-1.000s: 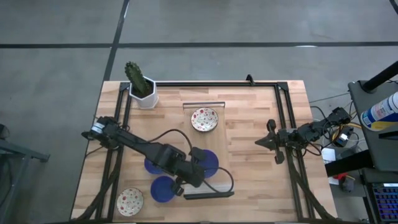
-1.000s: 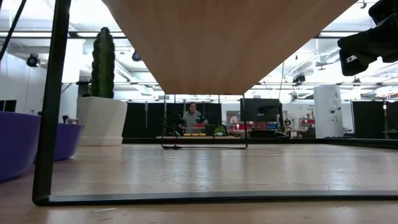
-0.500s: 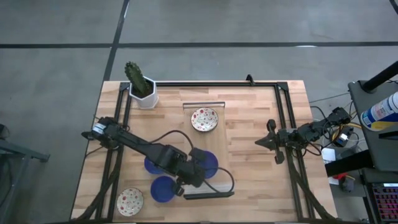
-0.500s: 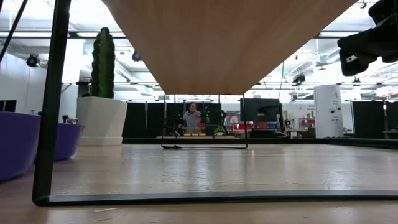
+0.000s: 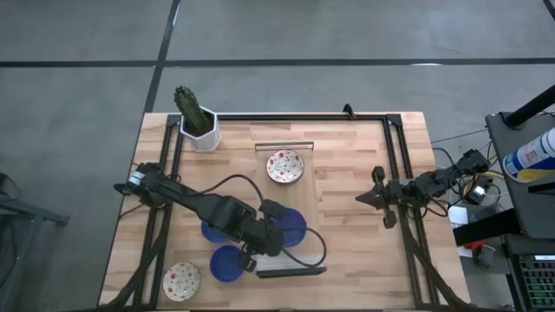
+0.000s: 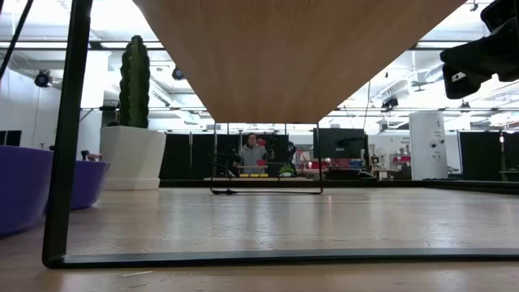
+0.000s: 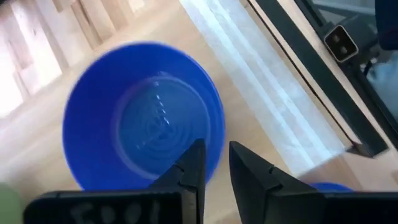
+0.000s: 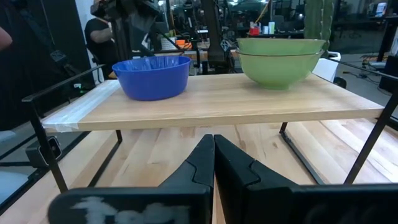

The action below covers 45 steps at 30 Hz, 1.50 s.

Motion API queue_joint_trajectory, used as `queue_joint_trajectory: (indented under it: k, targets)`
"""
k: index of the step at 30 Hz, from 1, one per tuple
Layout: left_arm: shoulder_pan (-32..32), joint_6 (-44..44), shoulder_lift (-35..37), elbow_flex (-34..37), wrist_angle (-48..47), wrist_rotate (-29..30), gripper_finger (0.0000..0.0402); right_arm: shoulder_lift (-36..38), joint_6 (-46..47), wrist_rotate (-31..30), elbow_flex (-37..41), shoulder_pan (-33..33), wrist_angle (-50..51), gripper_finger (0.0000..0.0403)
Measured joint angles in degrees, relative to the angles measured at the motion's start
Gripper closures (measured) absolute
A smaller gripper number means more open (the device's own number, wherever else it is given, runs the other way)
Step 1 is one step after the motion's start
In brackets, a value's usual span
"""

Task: Pick & Place Mini bowls
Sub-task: Stack the top blue bowl on top of the blue bowl on the shelf

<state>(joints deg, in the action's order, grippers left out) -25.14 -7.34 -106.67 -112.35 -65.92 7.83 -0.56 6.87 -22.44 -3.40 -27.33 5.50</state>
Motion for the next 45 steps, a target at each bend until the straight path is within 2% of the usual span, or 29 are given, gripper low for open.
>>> queue_joint_trajectory:
  k: [6,16,21,25,29,37,41,45]
  targets:
    - [-1.1,4.41,0.01,-0.44,-5.47,-0.09,0.0338,0.0,-0.02,0.0,0.0,-0.02,0.0,0.0394]
    - [-3.98,17.69,0.27,0.33,-15.79,-2.58,0.0337,0.0,0.0,0.0,-0.02,0.0,0.0,0.0394]
    - [-5.63,23.94,2.71,4.06,-16.78,-2.52,0.0337,0.0,-0.02,-0.01,-0.02,0.0,0.0,0.0394]
    - [-6.41,29.89,6.55,10.44,-15.13,-1.85,0.0337,-0.02,-0.02,0.0,-0.02,-0.02,-0.01,0.0394]
    - [-6.83,35.75,13.07,21.05,-9.42,-1.33,0.0334,-0.02,-0.02,-0.02,-0.02,-0.02,-0.02,0.0394]
    - [-7.16,48.41,26.23,43.62,2.53,-1.38,0.0289,-0.02,-0.02,-0.02,-0.01,-0.02,-0.02,0.0394]
    - [-8.28,49.5,29.55,50.74,6.76,-1.51,0.0282,-0.02,-0.02,-0.02,0.0,-0.02,0.0,0.0394]
    - [-10.19,49.46,30.23,54.61,9.91,-2.2,0.0282,-0.02,-0.02,-0.02,0.0,-0.02,0.0,0.0394]
